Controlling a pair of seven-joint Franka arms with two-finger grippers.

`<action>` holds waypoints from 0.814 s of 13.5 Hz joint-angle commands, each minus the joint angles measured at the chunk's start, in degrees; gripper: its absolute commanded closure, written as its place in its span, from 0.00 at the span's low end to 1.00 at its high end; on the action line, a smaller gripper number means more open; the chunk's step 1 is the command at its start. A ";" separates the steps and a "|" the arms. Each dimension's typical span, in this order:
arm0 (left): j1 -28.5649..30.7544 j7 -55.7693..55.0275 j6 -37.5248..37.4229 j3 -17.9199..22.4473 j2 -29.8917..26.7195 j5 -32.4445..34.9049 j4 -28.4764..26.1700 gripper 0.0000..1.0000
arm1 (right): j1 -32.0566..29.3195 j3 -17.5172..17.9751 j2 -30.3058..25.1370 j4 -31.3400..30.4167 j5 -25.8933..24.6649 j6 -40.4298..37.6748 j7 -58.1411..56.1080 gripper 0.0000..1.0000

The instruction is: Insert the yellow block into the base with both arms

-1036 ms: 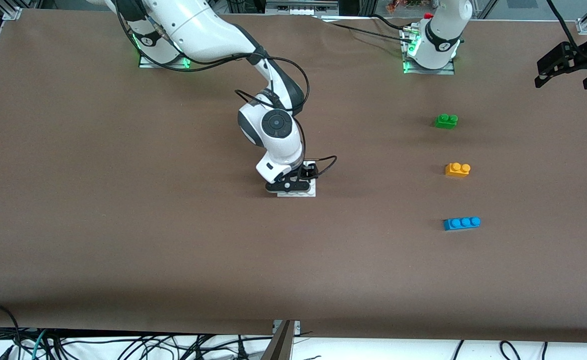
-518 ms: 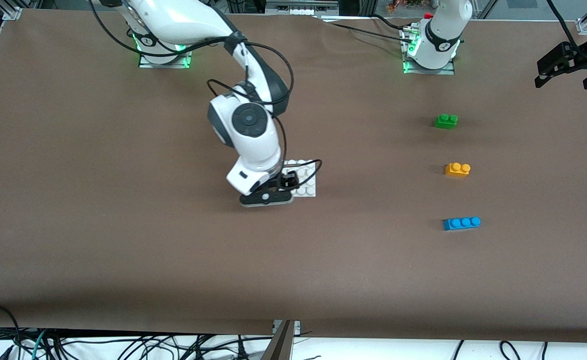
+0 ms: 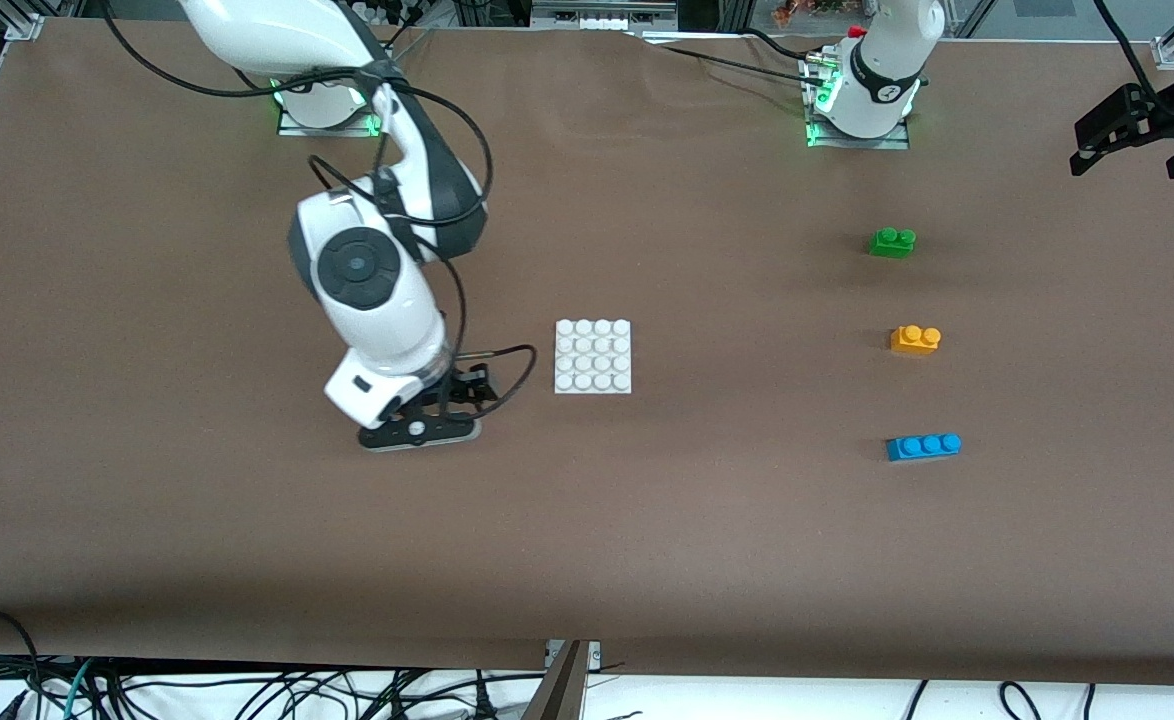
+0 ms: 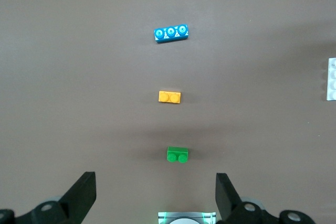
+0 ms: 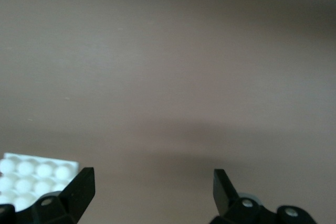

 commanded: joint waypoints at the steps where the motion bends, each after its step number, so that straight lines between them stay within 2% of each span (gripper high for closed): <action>1: -1.23 -0.24 -0.63 0.62 -0.04 0.18 0.72 0.00 | -3.69 -0.21 -5.07 -1.40 0.60 -3.21 -3.74 0.00; 4: -10.53 -0.16 -0.63 10.27 -0.04 0.45 0.63 0.00 | -8.52 0.06 -10.87 -3.95 0.43 -7.69 -4.88 0.00; 7: -10.64 -0.15 0.43 9.86 0.57 -0.08 -0.25 0.00 | -14.93 1.10 -19.04 -11.50 0.51 -8.05 -12.25 0.00; 10: -10.55 -0.07 0.52 9.77 1.19 0.27 -0.34 0.00 | -22.58 5.93 -26.86 -19.06 -0.01 -8.40 -12.45 0.00; 11: -10.55 -0.07 0.52 9.86 2.15 0.45 -0.86 0.00 | -24.08 6.38 -28.45 -20.82 -0.10 -8.49 -12.79 0.00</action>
